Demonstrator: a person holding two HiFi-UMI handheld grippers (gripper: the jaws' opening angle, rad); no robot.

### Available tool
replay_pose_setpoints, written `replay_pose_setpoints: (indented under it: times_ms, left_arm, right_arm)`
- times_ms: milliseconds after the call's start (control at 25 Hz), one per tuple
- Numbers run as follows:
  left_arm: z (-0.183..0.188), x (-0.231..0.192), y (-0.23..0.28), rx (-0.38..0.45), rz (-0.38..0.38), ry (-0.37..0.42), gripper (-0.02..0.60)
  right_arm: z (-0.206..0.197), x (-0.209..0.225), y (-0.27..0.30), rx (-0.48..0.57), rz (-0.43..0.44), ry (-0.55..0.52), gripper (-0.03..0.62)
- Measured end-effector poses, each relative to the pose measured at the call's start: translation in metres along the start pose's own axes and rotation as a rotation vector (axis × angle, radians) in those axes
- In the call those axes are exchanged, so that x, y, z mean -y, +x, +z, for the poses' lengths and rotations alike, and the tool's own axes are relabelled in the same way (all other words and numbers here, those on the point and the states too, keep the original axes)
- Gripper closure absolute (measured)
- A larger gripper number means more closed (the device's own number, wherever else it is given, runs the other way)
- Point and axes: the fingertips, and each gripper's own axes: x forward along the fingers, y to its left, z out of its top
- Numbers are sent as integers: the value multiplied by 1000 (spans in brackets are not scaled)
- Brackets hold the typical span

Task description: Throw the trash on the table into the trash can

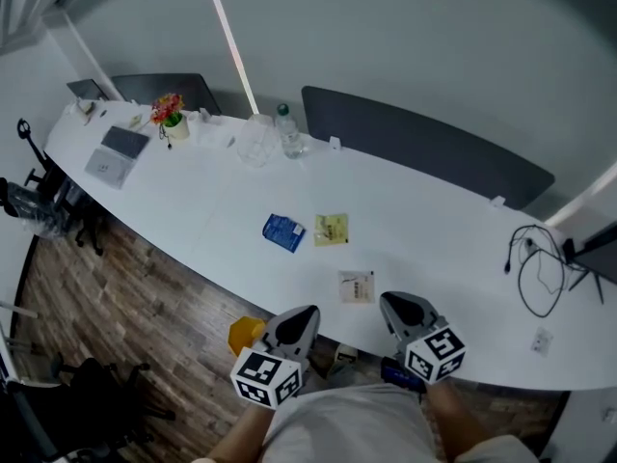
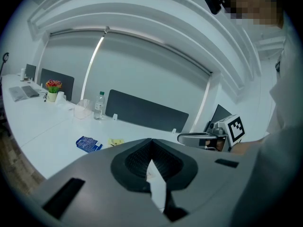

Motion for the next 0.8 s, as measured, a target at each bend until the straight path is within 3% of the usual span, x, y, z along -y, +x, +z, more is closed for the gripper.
replay_pose_setpoints:
  times_ms: [800]
  left_arm:
    - [-2,-44,4,-61,-61,11,580]
  right_arm:
    - [-15,-10,29,-47,-107,16,560]
